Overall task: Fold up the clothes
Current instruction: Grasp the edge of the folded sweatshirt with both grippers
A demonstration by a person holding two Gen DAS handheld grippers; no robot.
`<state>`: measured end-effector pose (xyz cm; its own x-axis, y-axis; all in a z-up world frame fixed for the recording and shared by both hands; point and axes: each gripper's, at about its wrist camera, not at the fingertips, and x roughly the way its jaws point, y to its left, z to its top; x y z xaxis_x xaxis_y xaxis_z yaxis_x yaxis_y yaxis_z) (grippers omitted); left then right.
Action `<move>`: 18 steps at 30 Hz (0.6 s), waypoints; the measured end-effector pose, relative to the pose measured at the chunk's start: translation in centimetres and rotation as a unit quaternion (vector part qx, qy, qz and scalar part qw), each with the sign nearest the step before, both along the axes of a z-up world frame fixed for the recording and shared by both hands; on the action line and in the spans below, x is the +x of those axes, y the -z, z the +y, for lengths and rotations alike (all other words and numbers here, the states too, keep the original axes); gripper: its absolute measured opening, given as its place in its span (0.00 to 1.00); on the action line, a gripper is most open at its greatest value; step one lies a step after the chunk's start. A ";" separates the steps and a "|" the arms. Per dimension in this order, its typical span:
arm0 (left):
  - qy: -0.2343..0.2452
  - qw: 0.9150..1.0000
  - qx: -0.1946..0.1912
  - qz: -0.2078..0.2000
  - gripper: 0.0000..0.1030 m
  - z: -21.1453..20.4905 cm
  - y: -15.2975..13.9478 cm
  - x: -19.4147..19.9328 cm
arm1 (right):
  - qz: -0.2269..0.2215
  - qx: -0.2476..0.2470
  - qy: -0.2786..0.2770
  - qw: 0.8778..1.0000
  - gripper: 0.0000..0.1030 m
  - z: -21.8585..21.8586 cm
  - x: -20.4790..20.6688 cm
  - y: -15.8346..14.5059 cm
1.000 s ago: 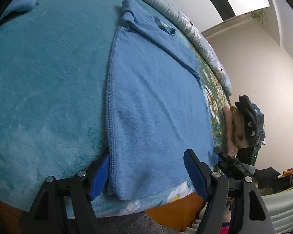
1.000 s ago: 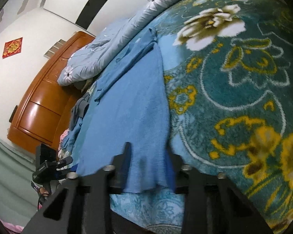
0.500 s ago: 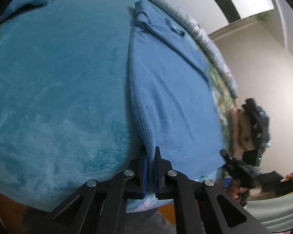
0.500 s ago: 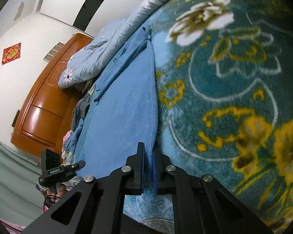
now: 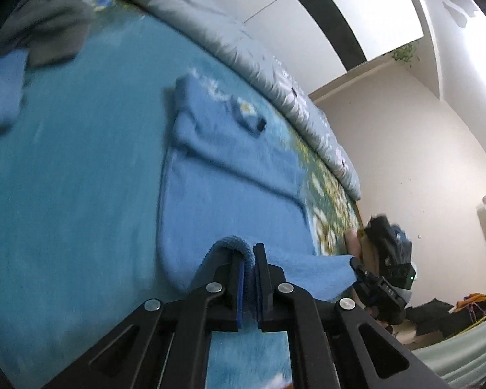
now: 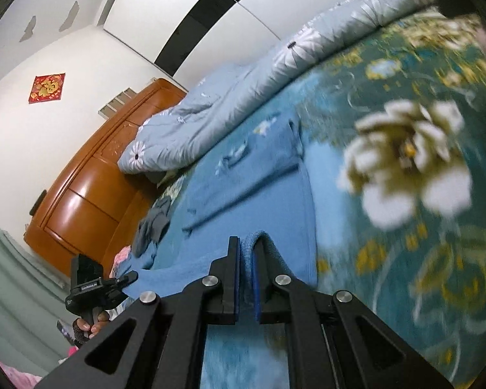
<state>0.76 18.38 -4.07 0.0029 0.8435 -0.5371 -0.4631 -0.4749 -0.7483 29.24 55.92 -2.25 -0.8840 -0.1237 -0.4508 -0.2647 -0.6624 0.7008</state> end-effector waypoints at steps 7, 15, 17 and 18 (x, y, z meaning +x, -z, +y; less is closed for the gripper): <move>-0.019 0.998 -0.023 0.049 0.05 5.1 -2.3 -6.1 | -0.011 0.033 0.018 0.999 0.06 3.4 -7.2 -1.9; -0.050 0.997 -0.048 0.028 0.05 9.6 -0.9 -13.0 | -0.074 0.035 0.035 0.996 0.06 7.9 -16.0 -0.4; -0.056 0.997 -0.055 0.016 0.05 10.3 0.0 -14.0 | -0.095 0.042 0.037 0.994 0.06 8.5 -17.4 0.2; -0.058 0.997 -0.059 0.010 0.05 10.6 0.4 -14.5 | -0.108 0.048 0.039 0.992 0.06 8.7 -18.2 0.5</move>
